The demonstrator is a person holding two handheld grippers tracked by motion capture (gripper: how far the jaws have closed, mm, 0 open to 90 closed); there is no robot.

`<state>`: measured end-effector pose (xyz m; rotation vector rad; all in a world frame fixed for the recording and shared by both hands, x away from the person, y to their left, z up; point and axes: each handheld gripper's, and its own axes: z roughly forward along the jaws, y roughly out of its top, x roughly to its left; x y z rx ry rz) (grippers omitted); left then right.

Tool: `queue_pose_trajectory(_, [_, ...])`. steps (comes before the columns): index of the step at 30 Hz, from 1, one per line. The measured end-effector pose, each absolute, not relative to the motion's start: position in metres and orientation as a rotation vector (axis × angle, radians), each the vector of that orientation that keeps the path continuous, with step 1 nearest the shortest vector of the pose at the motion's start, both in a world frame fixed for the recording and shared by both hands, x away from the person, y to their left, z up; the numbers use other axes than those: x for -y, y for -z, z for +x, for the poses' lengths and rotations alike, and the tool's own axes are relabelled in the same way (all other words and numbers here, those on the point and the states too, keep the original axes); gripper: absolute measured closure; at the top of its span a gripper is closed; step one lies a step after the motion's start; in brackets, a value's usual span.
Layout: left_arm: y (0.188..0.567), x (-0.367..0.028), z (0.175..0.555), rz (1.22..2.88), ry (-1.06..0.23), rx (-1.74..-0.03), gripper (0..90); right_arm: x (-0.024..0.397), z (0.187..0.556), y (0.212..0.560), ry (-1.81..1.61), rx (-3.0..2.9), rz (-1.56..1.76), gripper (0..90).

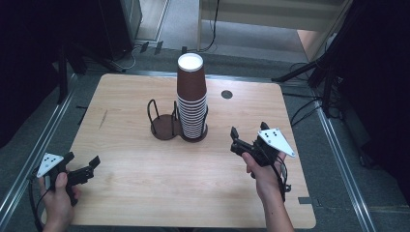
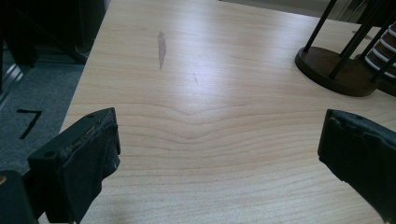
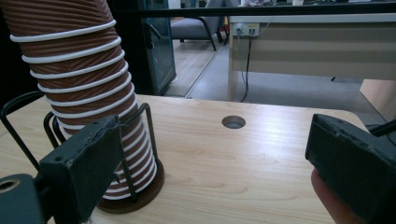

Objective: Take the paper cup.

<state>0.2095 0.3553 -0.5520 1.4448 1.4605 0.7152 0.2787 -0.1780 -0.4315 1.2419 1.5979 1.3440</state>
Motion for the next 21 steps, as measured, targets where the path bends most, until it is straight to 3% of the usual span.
queue_pose_trajectory(21, [0.552, -0.355, 0.210, 1.446, -0.714, -1.461, 0.0, 0.147, 0.290, 0.422, -1.375, -1.630, 1.183, 4.0])
